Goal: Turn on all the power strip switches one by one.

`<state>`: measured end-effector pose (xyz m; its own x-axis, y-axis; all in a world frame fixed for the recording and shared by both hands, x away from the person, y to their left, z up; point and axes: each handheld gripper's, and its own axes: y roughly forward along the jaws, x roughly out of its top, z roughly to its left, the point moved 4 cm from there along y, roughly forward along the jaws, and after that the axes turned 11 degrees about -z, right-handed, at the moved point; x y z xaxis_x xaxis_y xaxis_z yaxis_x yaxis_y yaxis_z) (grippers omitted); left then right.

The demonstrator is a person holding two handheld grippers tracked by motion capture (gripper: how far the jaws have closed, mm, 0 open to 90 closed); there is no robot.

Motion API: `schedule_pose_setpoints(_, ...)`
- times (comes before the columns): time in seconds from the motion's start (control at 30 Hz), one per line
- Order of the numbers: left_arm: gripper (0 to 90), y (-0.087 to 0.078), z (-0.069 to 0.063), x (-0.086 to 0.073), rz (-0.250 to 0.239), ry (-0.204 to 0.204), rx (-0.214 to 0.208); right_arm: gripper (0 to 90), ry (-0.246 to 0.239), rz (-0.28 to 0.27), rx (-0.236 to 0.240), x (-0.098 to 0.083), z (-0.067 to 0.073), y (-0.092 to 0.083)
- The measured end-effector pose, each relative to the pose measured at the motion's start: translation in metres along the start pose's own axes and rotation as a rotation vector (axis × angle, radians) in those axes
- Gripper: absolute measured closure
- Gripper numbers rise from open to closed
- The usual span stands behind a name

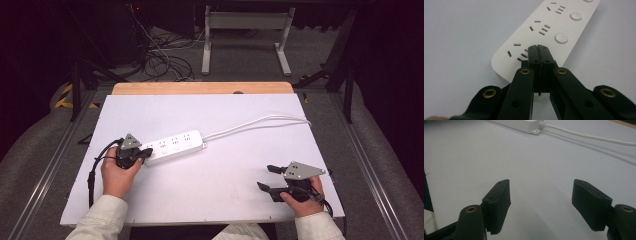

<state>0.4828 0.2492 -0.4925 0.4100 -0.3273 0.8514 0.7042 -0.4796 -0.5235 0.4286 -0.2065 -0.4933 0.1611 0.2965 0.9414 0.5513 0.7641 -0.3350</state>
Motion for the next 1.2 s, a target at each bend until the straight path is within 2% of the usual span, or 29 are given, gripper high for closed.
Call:
schedule_pose_setpoints(0.1,90.0,0.000,-0.001,0.000,0.004,0.008,0.003,31.5,0.000,0.004,0.000,0.000,0.000,0.000)
schedule_pose_setpoints(0.23,90.0,0.001,-0.005,0.002,0.028,0.057,0.033,31.5,0.001,0.005,0.000,-0.001,0.000,0.000)
schedule_pose_setpoints(0.37,90.0,0.003,-0.007,0.002,0.023,0.048,0.022,31.5,0.000,0.003,0.001,0.000,0.000,0.000)
schedule_pose_setpoints(0.4,90.0,0.004,-0.008,0.002,0.027,0.059,0.020,31.5,0.000,0.005,-0.001,-0.001,0.000,0.000)
schedule_pose_setpoints(0.5,90.0,0.005,-0.007,0.001,0.010,0.009,-0.014,31.5,0.000,0.007,-0.001,-0.001,0.000,0.000)
schedule_pose_setpoints(0.57,90.0,0.004,-0.006,0.001,0.003,0.012,-0.013,31.5,0.000,0.004,0.001,-0.001,0.000,0.000)
schedule_pose_setpoints(0.63,90.0,0.002,-0.005,0.001,-0.028,0.005,-0.012,31.5,-0.001,0.001,0.000,0.000,0.000,-0.001)
schedule_pose_setpoints(0.7,90.0,-0.004,-0.002,0.006,-0.088,-0.043,-0.026,31.5,0.000,-0.001,0.000,0.000,-0.001,-0.001)
schedule_pose_setpoints(0.73,90.0,-0.005,-0.002,0.008,-0.098,-0.046,-0.023,31.5,0.001,-0.001,0.000,-0.001,-0.001,-0.001)
schedule_pose_setpoints(0.93,90.0,-0.007,-0.007,0.016,-0.114,-0.008,-0.025,31.5,-0.003,0.003,-0.001,0.000,0.000,-0.001)
schedule_pose_setpoints(1.0,90.0,-0.007,-0.009,0.017,-0.116,-0.010,-0.028,31.5,-0.002,0.001,-0.001,0.000,0.000,-0.001)
schedule_pose_setpoints(1.2,90.0,-0.001,-0.015,0.022,-0.111,0.017,-0.036,31.5,0.002,0.005,-0.002,-0.001,-0.001,0.000)
